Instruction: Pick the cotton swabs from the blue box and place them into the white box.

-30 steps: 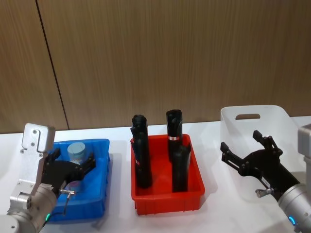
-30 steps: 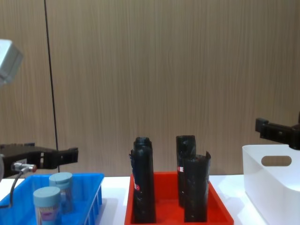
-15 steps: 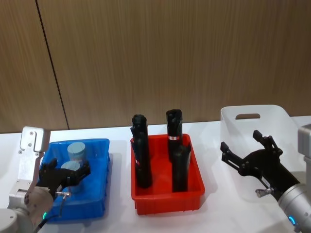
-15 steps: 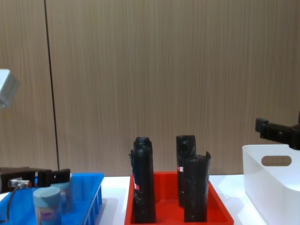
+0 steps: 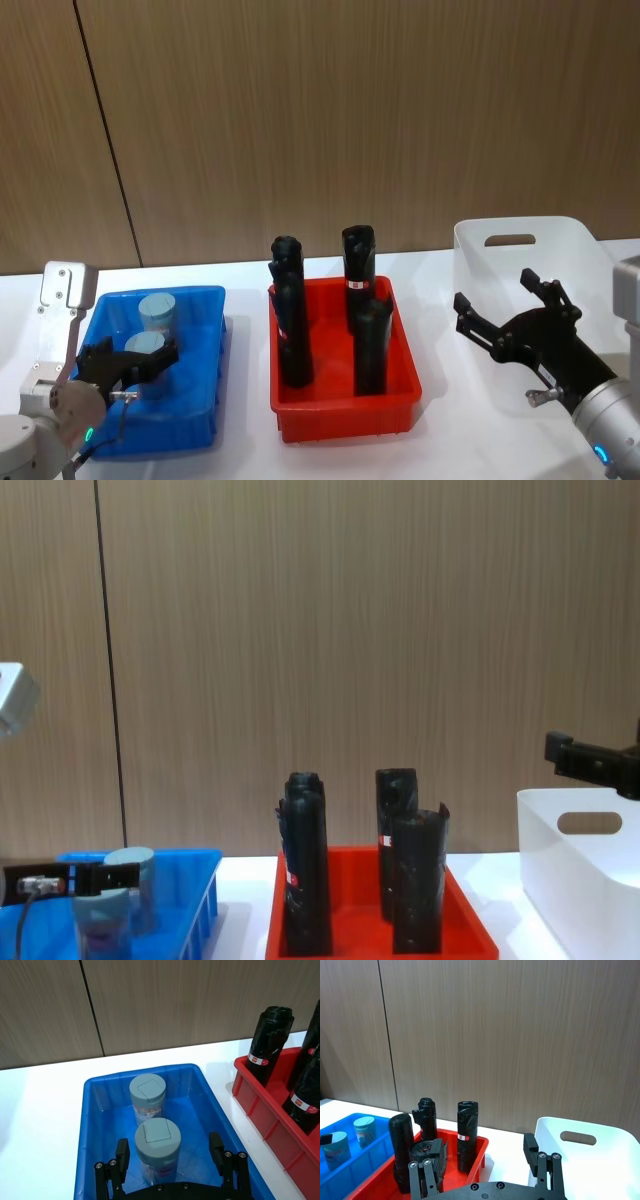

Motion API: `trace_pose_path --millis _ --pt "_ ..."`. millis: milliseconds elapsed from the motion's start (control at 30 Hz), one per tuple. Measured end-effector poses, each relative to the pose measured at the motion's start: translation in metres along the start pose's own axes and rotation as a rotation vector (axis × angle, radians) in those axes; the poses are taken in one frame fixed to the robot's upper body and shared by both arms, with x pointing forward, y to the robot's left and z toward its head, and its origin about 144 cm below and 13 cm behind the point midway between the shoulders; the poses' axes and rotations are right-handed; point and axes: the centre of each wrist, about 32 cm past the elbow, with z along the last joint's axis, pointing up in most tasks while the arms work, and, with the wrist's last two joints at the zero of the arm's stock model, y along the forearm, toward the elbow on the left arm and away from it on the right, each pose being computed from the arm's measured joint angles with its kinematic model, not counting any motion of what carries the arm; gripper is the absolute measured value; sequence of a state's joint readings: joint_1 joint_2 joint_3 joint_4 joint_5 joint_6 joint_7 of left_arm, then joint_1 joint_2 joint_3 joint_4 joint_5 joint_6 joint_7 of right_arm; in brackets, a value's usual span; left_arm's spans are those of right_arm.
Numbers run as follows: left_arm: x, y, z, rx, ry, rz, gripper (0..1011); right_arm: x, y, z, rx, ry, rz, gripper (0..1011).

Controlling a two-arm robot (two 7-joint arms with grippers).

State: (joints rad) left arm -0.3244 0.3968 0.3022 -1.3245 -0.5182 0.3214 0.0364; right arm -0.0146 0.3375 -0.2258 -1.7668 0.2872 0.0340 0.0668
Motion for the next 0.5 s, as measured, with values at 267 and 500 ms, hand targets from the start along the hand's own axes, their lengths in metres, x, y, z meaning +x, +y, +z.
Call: trace_pose_path --millis 267,500 --pt "0.006 -0.01 0.001 0.02 0.016 0.006 1004 0.0 0.0 0.0 0.0 0.0 0.0 1001" --pt "0.01 -0.019 0.002 0.043 0.026 0.009 1004 0.0 0.0 0.0 0.0 0.0 0.0 1002"
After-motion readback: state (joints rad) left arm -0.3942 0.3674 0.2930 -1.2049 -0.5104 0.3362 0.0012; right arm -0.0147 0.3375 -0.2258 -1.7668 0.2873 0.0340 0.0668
